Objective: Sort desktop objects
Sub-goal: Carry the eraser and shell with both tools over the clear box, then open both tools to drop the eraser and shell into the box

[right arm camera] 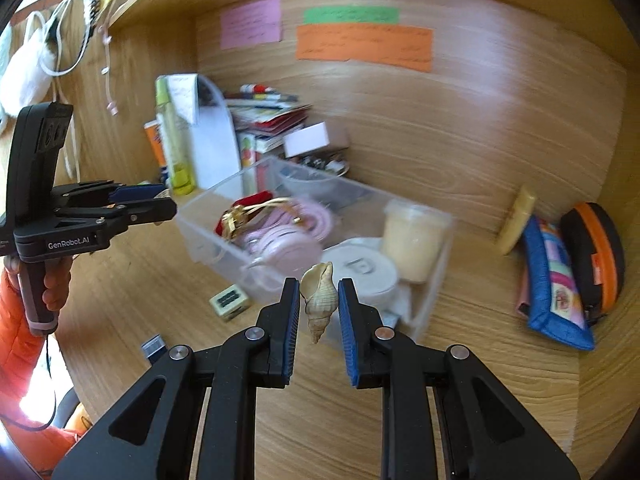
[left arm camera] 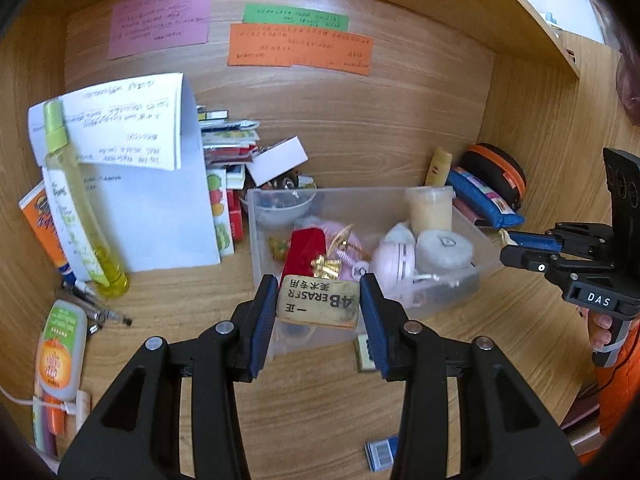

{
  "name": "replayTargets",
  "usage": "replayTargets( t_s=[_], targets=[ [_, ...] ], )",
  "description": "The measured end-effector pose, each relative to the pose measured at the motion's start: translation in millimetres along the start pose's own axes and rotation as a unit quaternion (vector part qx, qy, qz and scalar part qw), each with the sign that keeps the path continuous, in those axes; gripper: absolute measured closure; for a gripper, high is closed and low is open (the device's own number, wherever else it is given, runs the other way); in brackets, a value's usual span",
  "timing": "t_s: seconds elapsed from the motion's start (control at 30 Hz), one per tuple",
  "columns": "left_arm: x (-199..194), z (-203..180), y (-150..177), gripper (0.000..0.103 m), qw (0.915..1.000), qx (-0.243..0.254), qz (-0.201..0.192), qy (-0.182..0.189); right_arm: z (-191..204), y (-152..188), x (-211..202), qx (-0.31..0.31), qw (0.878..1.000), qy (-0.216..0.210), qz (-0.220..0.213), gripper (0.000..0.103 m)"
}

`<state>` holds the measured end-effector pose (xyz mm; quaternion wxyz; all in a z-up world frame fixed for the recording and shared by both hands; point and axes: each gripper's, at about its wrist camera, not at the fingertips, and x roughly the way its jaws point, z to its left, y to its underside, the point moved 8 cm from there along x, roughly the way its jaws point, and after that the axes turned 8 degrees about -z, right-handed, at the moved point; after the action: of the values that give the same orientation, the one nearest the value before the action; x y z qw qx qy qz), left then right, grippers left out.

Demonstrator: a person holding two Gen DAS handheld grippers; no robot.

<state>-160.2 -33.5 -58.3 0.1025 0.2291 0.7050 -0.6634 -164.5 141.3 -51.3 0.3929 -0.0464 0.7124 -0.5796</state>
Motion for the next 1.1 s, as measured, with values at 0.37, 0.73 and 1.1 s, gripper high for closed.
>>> replayTargets(
  t_s=[0.37,0.73,1.1],
  targets=[
    [34,8,4,0.062,0.9995,-0.011,0.031,0.001,-37,9,21,0.037,0.999,0.024,0.015,0.085],
    [50,11,11,0.062,0.9989,0.001,0.046,-0.012,-47,13,33,0.033,0.999,0.032,0.030,0.085],
    [49,7,10,0.062,0.9990,-0.002,0.045,-0.001,-47,17,33,0.026,0.998,0.043,0.036,0.085]
  ],
)
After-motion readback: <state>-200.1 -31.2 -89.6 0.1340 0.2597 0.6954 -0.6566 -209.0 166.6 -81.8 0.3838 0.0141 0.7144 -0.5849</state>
